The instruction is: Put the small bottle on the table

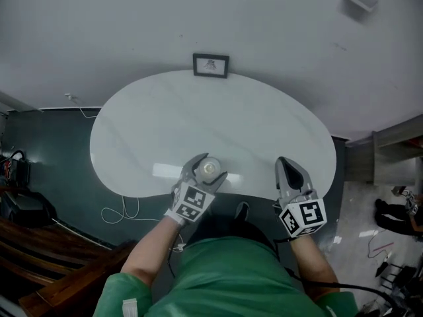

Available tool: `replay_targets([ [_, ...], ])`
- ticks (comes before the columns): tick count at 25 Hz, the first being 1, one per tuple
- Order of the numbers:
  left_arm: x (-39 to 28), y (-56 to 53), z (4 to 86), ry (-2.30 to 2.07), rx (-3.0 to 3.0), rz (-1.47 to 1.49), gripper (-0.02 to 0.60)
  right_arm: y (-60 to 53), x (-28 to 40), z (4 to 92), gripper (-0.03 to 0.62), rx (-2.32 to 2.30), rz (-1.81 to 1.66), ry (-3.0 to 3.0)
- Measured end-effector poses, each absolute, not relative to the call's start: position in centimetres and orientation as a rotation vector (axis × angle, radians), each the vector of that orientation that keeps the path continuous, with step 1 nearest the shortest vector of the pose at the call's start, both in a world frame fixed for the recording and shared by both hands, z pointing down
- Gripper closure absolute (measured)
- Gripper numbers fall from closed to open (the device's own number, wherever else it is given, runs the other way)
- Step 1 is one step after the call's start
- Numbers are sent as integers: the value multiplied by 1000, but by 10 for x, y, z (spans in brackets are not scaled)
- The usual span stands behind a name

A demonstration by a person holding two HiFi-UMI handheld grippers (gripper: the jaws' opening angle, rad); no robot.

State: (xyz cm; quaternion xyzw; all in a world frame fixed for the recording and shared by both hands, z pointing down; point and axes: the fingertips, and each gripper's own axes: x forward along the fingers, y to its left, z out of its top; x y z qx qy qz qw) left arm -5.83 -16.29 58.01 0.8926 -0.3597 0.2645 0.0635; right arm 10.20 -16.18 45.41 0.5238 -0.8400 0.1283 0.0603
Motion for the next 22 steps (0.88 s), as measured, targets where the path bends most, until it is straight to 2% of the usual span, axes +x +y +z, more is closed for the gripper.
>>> replay_targets([
  [7, -57, -188, 617, -917, 2754, 874, 236, -147, 115, 469, 591, 1750, 454, -2380],
  [22, -44, -220, 685, -841, 2732, 953, 236, -129, 129, 498, 591, 1828, 501, -2223],
])
